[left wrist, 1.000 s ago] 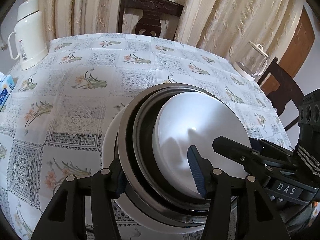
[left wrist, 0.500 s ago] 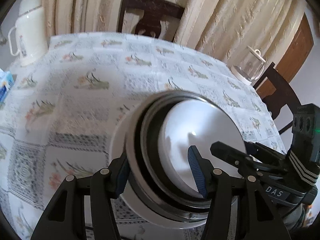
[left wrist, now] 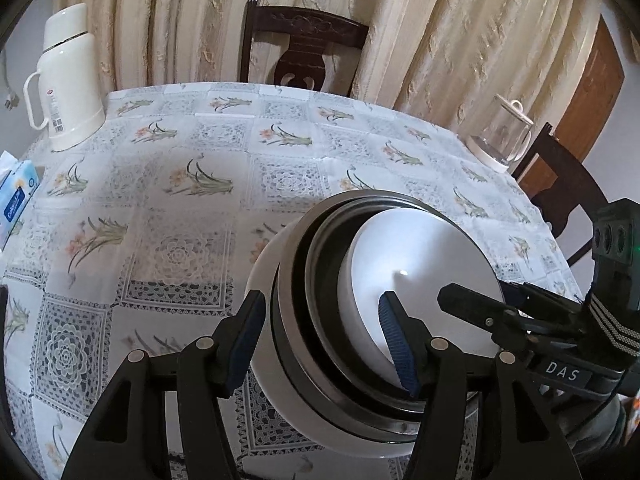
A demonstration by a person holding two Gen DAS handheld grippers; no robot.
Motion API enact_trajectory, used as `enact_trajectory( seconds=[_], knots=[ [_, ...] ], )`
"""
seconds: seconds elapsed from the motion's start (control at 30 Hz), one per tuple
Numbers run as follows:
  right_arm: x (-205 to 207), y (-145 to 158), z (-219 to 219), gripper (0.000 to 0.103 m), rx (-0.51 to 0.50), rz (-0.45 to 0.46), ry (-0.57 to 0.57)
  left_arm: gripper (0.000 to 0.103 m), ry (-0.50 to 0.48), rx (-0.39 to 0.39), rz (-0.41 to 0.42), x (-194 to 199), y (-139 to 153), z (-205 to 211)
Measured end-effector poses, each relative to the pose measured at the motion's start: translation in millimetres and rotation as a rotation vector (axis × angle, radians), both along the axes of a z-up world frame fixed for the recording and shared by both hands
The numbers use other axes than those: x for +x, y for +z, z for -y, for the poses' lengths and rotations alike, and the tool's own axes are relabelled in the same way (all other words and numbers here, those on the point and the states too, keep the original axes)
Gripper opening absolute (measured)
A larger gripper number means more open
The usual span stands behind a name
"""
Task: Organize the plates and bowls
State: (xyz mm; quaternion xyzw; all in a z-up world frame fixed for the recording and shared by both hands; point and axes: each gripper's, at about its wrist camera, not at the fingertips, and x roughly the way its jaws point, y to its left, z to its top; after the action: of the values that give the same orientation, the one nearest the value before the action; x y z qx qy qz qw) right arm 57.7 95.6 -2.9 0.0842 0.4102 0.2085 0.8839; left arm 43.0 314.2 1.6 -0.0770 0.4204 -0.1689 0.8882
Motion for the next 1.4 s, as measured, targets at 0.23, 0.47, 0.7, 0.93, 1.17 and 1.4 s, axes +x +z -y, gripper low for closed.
enact_trajectory(
  seconds=[0.23, 0.47, 0.7, 0.93, 1.17, 1.4],
  knots=[
    [-2, 0, 0, 0.056, -0.011, 0.003, 0.001, 0.060, -0.015, 0.005, 0.003, -3, -2, 3],
    [-4, -1, 2, 0.056, -0.014, 0.001, -0.005, 0.060, -0.038, 0.012, 0.005, -6, -3, 11],
    [-7, 0, 2, 0.056, -0.020, 0.001, -0.005, 0.060, -0.049, 0.017, 0.000, -7, -6, 15],
    [-5, 3, 3, 0.056, -0.010, 0.004, -0.010, 0.060, -0.061, 0.018, -0.004, -9, -6, 18],
    [-9, 3, 9, 0.056, 0.049, 0.006, -0.016, 0.062, -0.044, 0.012, 0.002, -10, -4, 13],
    [-14, 7, 15, 0.059, 0.078, 0.045, -0.043, 0.068, 0.037, 0.018, 0.064, -14, 4, -8]
  ],
)
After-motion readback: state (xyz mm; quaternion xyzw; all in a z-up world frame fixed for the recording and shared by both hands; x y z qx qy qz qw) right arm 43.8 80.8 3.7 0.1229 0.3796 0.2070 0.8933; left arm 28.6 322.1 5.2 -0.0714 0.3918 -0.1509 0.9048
